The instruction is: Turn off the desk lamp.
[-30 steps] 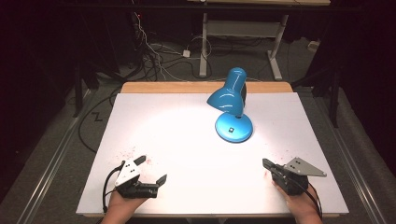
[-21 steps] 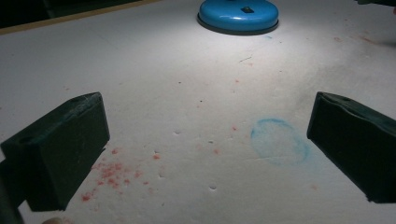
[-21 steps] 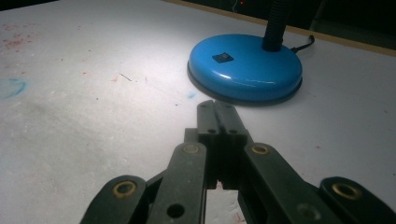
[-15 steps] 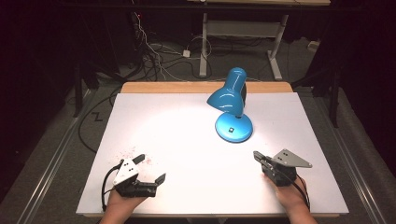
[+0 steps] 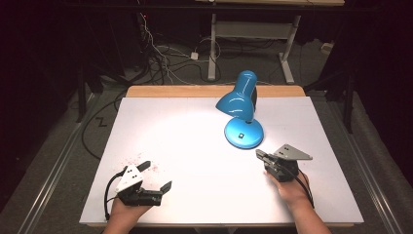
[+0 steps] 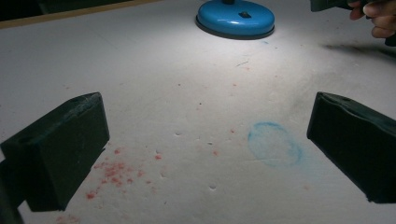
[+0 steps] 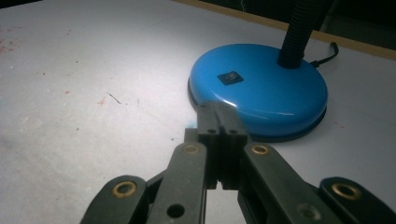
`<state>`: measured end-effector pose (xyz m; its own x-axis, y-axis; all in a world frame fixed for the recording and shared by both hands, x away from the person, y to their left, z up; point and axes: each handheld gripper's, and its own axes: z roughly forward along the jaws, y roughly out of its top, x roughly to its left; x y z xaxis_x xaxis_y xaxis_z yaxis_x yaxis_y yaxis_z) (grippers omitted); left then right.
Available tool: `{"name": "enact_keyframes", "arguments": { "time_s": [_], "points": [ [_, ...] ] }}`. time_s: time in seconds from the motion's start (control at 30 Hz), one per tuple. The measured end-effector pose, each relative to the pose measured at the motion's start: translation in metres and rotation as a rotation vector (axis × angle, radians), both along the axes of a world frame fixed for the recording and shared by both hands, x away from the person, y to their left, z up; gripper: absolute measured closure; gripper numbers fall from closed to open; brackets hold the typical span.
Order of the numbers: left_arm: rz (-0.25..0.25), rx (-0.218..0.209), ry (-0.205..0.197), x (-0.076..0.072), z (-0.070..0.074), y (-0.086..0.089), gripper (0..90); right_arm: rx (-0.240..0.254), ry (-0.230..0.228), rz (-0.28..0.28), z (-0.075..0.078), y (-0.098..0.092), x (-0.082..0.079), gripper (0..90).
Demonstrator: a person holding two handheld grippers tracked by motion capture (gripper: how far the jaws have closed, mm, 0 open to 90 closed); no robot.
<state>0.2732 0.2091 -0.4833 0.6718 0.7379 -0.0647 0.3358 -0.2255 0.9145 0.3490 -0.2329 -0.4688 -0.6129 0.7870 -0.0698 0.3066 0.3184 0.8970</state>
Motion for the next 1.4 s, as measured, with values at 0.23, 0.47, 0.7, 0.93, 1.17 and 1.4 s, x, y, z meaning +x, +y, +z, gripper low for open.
{"name": "enact_keyframes", "arguments": {
  "time_s": [0.23,0.47,0.7,0.93,1.17,1.4],
  "points": [
    [-0.001,0.0,0.011,0.001,0.0,0.002,0.0,-0.005,0.003,0.012,0.001,0.011,0.014,90.0],
    [-0.003,0.004,0.016,0.0,0.0,0.001,0.0,-0.01,0.004,0.01,0.0,0.02,0.026,90.0],
    [-0.006,-0.003,0.016,0.0,-0.001,0.002,0.0,0.006,0.028,-0.014,-0.001,0.022,0.04,90.0],
    [0.001,-0.006,0.014,0.0,-0.002,0.003,0.0,0.002,0.031,-0.023,0.001,0.026,0.052,90.0],
    [0.005,-0.012,0.014,0.0,-0.003,0.004,0.0,-0.003,0.034,-0.031,0.003,0.03,0.063,90.0],
    [-0.001,-0.012,0.01,0.0,-0.003,0.004,0.0,-0.008,0.039,-0.037,0.006,0.035,0.073,90.0]
  ]
}}
